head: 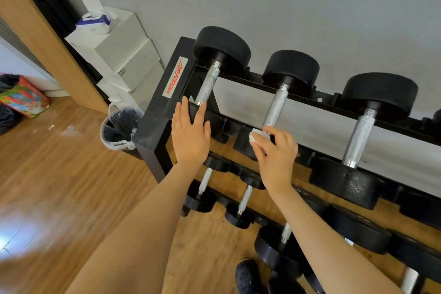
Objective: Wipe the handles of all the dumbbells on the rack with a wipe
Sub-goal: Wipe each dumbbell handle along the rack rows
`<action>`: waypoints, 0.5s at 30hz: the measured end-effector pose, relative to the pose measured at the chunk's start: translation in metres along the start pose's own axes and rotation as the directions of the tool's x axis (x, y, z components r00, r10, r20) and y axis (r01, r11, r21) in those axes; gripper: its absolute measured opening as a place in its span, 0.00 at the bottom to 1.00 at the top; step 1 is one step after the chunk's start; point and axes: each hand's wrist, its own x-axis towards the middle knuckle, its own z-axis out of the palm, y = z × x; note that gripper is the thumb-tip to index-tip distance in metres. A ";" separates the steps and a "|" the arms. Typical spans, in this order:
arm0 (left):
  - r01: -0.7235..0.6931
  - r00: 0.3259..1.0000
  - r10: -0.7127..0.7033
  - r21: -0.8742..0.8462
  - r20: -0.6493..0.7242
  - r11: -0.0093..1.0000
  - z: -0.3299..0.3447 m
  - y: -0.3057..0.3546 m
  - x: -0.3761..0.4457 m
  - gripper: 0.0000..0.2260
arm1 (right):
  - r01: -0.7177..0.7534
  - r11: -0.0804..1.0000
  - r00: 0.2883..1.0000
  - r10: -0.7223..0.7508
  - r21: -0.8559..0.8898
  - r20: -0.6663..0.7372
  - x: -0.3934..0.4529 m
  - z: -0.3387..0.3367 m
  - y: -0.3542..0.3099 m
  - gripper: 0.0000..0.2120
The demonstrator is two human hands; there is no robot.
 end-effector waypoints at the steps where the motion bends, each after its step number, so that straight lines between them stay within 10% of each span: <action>1: -0.007 1.000 0.007 0.001 0.005 1.000 -0.001 -0.001 0.000 0.22 | 0.013 1.000 1.000 -0.013 0.003 0.013 0.002 0.004 -0.003 0.09; 7: -0.042 0.999 0.042 -0.024 -0.003 0.999 -0.001 -0.006 0.000 0.21 | 0.200 0.980 0.972 -0.200 0.011 0.121 -0.018 0.008 -0.010 0.09; 15: -0.041 0.999 0.040 -0.018 -0.016 0.999 0.001 -0.005 0.000 0.22 | -0.112 0.993 0.993 0.113 0.043 -0.023 -0.016 -0.004 0.001 0.15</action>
